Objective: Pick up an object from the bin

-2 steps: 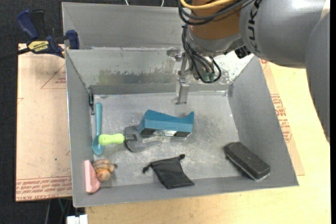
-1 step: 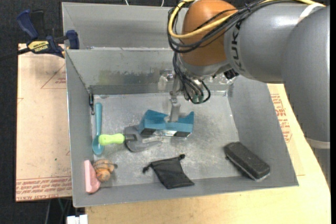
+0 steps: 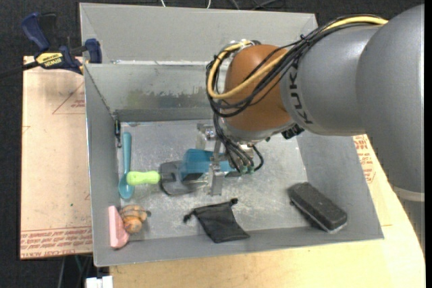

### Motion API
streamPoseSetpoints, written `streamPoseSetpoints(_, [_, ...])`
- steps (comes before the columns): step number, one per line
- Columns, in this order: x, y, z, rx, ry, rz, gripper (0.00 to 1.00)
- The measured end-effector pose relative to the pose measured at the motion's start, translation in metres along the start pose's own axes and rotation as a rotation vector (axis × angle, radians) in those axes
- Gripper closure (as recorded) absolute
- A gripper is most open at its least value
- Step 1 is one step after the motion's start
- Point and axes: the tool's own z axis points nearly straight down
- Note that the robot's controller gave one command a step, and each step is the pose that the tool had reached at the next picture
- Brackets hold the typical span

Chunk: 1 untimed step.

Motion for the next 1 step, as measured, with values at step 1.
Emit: streamPoseSetpoints(1, [0.0252,0.0127,0.0294,0.0,0.008,0.034,0.0])
